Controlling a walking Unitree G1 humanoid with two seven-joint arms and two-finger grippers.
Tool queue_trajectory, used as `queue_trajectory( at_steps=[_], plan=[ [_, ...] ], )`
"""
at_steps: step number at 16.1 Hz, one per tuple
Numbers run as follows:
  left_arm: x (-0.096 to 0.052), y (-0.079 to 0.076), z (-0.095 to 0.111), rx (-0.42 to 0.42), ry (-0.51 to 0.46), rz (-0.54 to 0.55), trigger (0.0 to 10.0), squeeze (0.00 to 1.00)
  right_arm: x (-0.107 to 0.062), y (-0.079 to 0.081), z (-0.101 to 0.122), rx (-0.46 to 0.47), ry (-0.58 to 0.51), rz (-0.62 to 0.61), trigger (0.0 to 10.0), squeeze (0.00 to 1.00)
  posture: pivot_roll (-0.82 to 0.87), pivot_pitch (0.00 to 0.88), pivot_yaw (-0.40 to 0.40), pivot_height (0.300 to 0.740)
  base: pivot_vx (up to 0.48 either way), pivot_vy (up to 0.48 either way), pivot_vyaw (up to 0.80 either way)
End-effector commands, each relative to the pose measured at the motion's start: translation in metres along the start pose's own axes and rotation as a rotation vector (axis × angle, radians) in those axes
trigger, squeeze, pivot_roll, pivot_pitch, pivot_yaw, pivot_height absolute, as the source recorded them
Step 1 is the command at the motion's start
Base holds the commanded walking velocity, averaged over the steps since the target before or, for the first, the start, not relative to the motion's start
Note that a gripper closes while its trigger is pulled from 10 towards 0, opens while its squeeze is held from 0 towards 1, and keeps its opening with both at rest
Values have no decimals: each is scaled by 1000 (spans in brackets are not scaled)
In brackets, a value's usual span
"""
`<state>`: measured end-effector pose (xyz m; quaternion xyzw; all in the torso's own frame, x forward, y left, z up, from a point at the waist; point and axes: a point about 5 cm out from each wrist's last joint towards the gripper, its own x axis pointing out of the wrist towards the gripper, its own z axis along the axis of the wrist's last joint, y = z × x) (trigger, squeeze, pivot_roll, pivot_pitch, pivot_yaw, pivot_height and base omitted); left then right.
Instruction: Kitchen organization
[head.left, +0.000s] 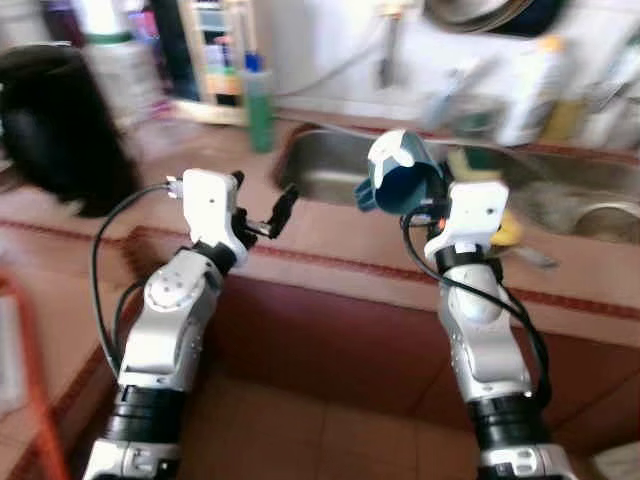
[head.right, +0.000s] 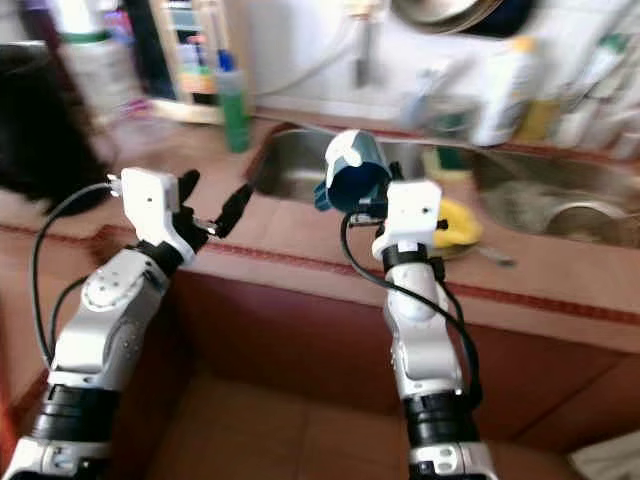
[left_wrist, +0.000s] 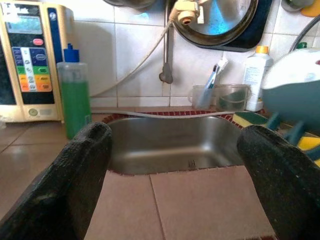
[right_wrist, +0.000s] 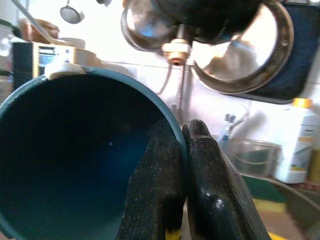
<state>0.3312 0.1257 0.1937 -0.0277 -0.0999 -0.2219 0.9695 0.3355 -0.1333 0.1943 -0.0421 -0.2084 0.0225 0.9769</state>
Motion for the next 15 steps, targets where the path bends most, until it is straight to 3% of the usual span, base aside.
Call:
queue_trajectory(
  at_steps=[1, 8, 15],
  plan=[
    [2, -8, 6, 6, -31, -43, 10000, 0, 2, -8, 4, -9, -19, -20, 10000, 0, -128, 0, 8, 740, 0, 0, 0],
    [-1, -9, 8, 34, -42, -68, 10000, 0, 3, -4, 4, -12, -19, -7, 10000, 0, -119, 0, 3, 740, 0, 0, 0],
    [-2, -11, 8, 40, -43, -84, 10000, 0, 3, -3, 5, -19, -27, 0, 10000, 0, -119, 0, 2, 740, 363, 0, 0]
  ],
)
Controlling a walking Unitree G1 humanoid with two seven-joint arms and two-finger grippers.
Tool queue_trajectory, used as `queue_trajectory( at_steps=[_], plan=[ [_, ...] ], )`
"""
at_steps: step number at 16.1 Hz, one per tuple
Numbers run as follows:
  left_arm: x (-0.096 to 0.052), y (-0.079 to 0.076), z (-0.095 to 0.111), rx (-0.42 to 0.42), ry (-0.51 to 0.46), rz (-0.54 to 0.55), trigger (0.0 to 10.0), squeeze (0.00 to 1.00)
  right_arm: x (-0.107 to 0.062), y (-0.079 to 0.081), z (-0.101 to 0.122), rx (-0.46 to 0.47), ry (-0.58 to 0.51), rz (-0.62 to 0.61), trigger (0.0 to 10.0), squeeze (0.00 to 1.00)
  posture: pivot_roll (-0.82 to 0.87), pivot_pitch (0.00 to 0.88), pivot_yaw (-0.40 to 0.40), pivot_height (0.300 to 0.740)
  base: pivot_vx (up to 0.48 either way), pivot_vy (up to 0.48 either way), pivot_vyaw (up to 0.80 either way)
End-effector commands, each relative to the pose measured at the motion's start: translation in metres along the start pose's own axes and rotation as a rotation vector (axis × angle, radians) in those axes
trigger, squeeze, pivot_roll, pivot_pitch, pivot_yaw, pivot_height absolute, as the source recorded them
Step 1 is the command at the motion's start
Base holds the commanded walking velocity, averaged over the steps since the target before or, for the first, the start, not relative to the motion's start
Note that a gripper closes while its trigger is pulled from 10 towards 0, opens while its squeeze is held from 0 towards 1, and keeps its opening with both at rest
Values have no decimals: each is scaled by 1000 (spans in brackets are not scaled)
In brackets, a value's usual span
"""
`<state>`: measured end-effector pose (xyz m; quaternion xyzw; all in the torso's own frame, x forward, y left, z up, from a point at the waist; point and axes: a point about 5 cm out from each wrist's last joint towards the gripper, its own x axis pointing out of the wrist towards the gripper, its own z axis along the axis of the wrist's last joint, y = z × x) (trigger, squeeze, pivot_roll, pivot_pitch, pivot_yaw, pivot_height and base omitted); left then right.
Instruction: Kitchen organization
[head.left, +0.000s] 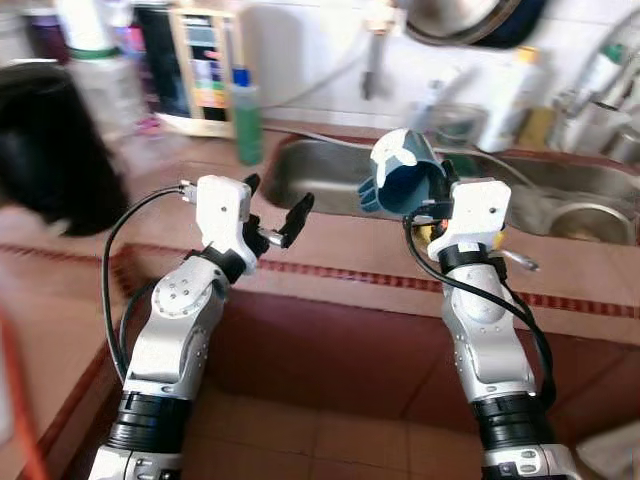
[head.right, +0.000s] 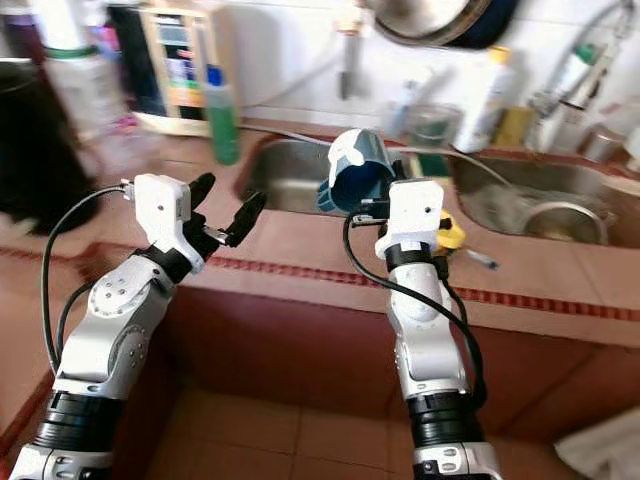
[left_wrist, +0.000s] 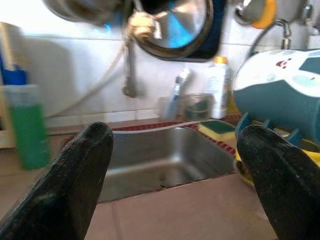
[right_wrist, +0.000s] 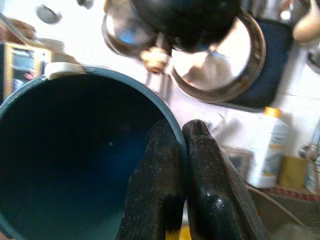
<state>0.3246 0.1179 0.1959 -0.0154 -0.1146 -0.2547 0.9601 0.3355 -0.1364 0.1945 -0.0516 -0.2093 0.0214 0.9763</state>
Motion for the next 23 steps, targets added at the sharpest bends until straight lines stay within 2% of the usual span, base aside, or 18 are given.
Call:
queue_trajectory(
  at_steps=[1, 17, 21, 23],
  plan=[
    [1, -1, 6, 18, -20, -13, 10000, 0, 3, 0, 5, -1, -27, -1, 10000, 0, -120, 0, 3, 740, 435, 0, 0],
    [1, -1, 7, 16, -20, -4, 10000, 0, 4, 1, 5, -2, -25, 9, 10000, 0, -118, 0, -4, 740, 432, 0, 0],
    [2, -3, 5, -16, 5, -18, 10000, 0, 4, 1, 2, 4, 3, 1, 10000, 0, -117, 0, -4, 740, 0, 0, 0],
    [1, -10, 1, 9, 73, -67, 10000, 0, 5, -5, -8, 49, 84, -41, 10000, 0, -116, 0, -4, 740, 0, 0, 0]
  ],
)
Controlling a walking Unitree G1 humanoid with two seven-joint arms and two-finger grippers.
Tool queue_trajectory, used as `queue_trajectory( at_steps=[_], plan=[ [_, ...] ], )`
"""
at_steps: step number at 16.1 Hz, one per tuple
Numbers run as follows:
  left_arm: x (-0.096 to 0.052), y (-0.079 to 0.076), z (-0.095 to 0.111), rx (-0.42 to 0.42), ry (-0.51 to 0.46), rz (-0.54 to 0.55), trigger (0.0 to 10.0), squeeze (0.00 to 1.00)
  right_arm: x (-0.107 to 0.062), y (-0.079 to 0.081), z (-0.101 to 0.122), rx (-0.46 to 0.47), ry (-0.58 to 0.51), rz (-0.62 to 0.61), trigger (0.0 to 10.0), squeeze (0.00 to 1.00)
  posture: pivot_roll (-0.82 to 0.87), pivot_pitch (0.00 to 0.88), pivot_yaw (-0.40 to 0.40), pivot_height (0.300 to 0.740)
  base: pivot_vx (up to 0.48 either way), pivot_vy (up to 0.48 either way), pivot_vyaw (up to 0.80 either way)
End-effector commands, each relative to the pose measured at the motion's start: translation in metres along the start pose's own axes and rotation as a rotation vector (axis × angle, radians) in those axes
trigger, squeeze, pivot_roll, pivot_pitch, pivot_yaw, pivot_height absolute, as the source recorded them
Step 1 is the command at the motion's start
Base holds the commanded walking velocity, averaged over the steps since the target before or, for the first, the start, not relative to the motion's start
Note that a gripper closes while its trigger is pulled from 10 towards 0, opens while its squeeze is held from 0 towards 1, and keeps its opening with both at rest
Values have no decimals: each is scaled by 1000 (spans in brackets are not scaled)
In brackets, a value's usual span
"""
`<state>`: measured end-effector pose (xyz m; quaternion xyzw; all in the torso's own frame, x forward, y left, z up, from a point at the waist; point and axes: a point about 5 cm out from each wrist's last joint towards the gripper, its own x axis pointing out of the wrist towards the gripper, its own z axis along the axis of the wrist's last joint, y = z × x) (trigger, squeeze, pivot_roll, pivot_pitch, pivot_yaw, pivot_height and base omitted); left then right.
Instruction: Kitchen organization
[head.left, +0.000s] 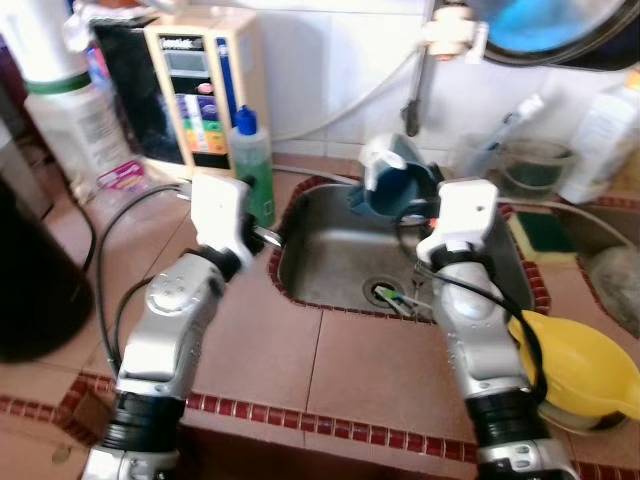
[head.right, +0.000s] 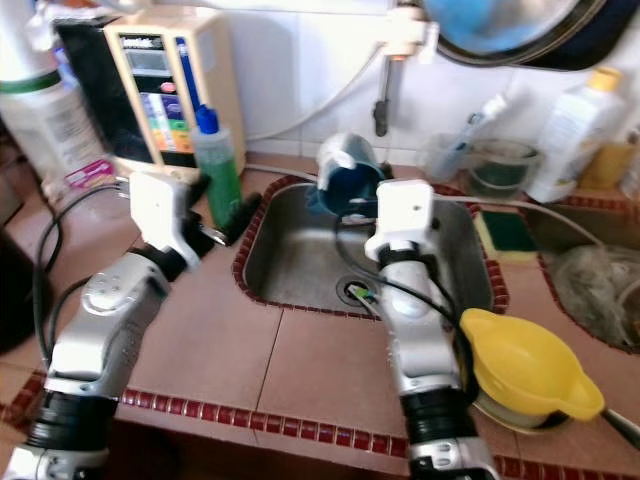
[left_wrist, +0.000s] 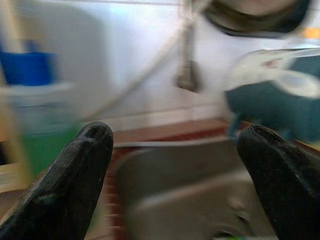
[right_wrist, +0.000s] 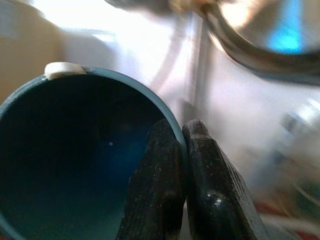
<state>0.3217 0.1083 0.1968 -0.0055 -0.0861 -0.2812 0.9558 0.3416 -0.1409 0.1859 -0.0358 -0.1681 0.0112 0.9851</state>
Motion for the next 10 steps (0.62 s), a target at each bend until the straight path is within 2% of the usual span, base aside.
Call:
queue_trajectory(
  at_steps=[1, 2, 4, 7, 10],
  plan=[
    [-2, -2, 0, 17, 23, -19, 10000, 0, 4, -3, 0, 33, 23, -28, 10000, 0, -117, 4, -4, 740, 0, 0, 0],
    [-3, -6, -2, 21, 43, -36, 10000, 0, 5, -9, -7, 77, 90, -71, 10000, 0, -117, 6, -4, 740, 0, 0, 0],
    [-6, -13, 0, 37, 52, -89, 10000, 0, 5, -17, -14, 111, 150, -90, 10000, 0, -115, 21, -7, 740, 0, 0, 0],
    [-14, -23, 2, 42, 65, -151, 10000, 0, 6, -29, -17, 148, 198, -109, 10000, 0, -111, 53, -6, 740, 0, 0, 0],
    [-21, -30, 1, 54, 95, -200, 10000, 0, 8, -34, -19, 147, 227, -95, 10000, 0, -103, 86, -3, 740, 0, 0, 0]
  ],
)
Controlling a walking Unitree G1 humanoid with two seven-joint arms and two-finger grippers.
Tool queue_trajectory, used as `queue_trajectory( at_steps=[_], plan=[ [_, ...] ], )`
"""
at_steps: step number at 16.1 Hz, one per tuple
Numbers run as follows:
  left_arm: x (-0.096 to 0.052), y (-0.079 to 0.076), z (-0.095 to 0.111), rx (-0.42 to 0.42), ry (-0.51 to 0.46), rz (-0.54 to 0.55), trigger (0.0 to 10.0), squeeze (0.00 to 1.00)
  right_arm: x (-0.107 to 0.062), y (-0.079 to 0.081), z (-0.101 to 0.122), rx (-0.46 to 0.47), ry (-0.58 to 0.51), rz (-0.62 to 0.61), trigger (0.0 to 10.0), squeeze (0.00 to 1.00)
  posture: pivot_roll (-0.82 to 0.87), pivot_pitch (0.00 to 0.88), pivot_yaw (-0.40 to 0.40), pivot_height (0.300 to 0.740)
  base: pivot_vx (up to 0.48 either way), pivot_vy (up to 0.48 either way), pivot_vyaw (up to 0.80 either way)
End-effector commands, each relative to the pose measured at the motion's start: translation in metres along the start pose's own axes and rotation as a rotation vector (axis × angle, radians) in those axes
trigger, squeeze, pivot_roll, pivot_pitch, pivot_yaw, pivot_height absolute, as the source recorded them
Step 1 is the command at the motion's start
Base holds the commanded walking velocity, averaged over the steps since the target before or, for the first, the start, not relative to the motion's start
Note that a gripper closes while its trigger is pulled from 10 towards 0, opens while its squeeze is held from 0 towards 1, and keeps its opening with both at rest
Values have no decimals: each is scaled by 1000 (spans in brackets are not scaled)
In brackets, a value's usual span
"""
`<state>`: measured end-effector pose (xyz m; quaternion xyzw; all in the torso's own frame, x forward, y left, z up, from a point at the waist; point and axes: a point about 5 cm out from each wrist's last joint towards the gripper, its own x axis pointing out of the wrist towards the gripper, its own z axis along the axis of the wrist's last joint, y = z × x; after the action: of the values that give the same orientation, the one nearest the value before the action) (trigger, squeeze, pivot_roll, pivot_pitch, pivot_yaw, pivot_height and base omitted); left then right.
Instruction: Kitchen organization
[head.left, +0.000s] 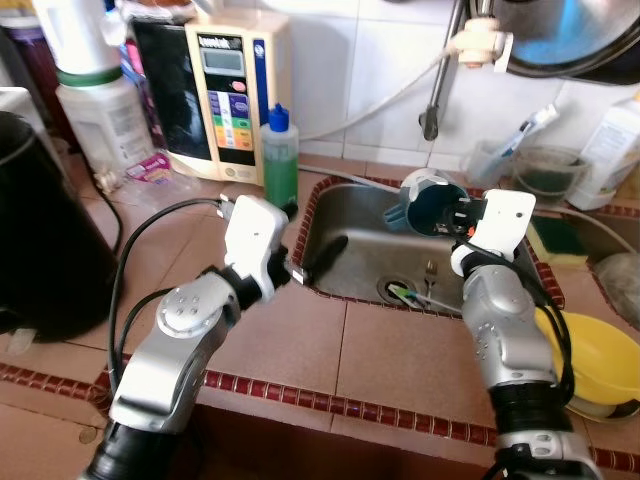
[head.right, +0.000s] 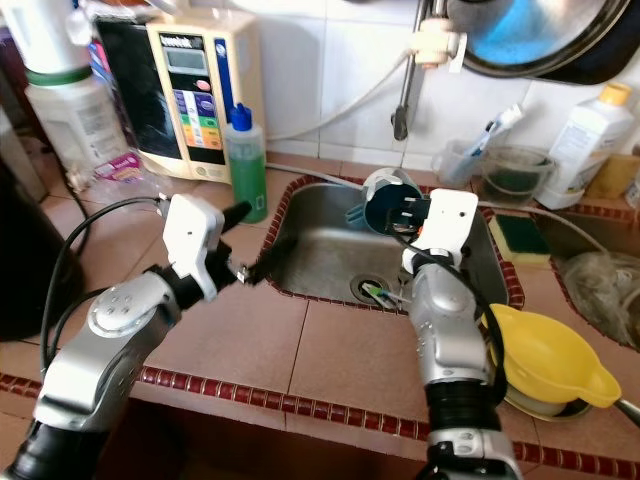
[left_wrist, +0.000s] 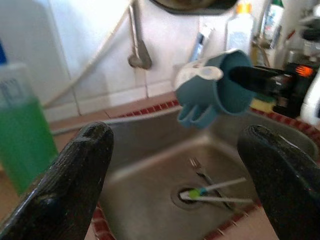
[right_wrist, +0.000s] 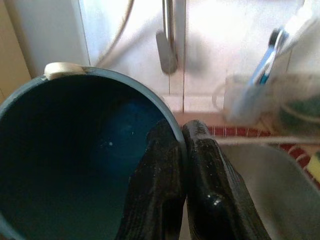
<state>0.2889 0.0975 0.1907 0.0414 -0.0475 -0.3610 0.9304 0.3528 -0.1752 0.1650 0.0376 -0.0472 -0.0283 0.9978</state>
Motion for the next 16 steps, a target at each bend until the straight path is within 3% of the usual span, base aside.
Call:
queue_trajectory(
  at_steps=[1, 6, 11, 16],
  plan=[
    [-1, -5, 2, 2, 5, -33, 10000, 0, 4, -1, 7, 16, -10, 5, 10000, 0, -99, 97, -2, 740, 0, 0, 0],
    [-14, -20, 4, -9, 38, -83, 10000, 0, 4, -4, -3, 20, 81, 43, 10000, 0, -73, 166, 3, 740, 0, 0, 0],
    [-15, -34, 11, -8, 46, -149, 10000, 0, 17, -7, -2, 5, 151, 109, 10000, 0, -63, 201, 0, 740, 0, 0, 0],
    [-14, -41, 14, -12, 48, -169, 10000, 0, 27, 1, 1, 18, 199, 187, 10000, 0, -54, 219, -1, 740, 0, 0, 0]
  ],
)
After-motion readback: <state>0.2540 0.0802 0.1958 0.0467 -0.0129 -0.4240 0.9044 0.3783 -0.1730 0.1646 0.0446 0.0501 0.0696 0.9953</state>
